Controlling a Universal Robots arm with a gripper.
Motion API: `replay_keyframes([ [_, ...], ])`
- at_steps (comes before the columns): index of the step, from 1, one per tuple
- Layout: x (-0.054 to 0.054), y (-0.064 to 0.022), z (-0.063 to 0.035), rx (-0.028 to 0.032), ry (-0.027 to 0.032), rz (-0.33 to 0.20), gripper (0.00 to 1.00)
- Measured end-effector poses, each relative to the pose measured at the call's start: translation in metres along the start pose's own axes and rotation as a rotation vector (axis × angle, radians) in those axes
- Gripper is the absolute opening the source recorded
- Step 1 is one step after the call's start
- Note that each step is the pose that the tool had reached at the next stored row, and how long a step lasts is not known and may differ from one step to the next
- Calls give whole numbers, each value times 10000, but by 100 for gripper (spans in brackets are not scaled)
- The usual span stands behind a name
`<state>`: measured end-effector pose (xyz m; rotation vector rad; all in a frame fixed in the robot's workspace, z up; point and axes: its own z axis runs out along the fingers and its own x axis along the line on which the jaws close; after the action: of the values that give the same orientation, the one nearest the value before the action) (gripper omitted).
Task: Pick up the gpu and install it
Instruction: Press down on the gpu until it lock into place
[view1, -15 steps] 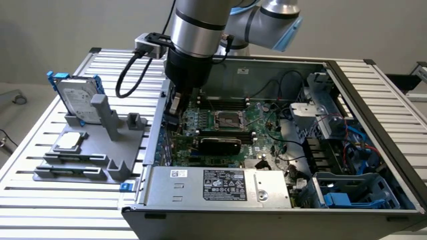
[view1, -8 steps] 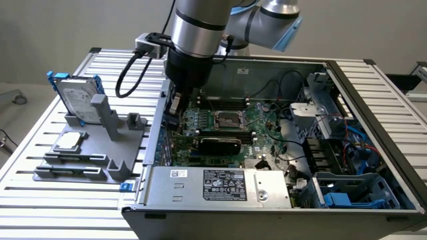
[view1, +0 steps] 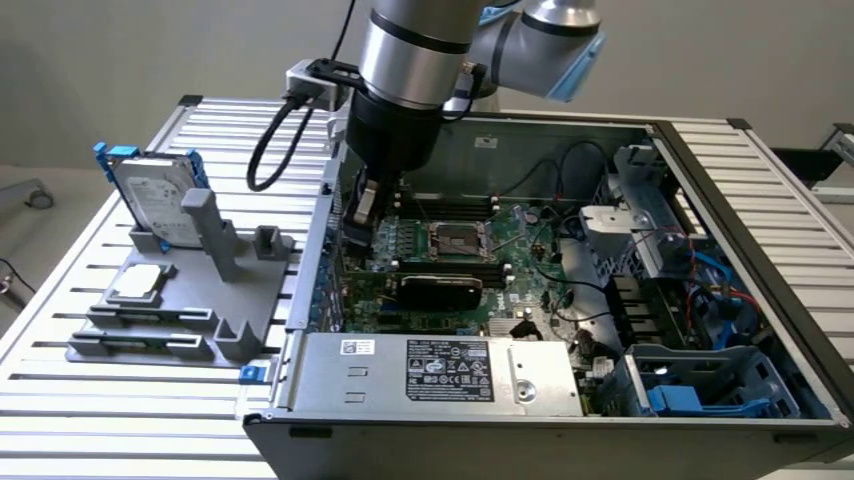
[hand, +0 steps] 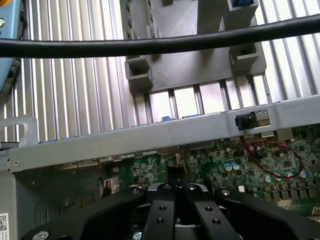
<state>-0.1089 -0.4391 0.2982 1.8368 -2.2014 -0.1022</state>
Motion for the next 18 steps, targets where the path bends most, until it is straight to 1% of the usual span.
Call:
replay_keyframes([
  [2, -6, -38, -10, 16, -7, -1, 11],
  [4, -12, -78, -21, 56, -22, -3, 11],
  [6, -19, -120, -32, 128, -47, -10, 11],
  [7, -22, -139, -36, 178, -64, -16, 11],
  [10, -27, -183, -48, 358, -122, -36, 11],
  [12, -29, -206, -53, 504, -170, -53, 11],
  [15, -32, -238, -61, 736, -258, -82, 11],
  [17, -33, -261, -67, 867, -324, -111, 11],
  [18, -33, -273, -70, 918, -356, -129, 11],
])
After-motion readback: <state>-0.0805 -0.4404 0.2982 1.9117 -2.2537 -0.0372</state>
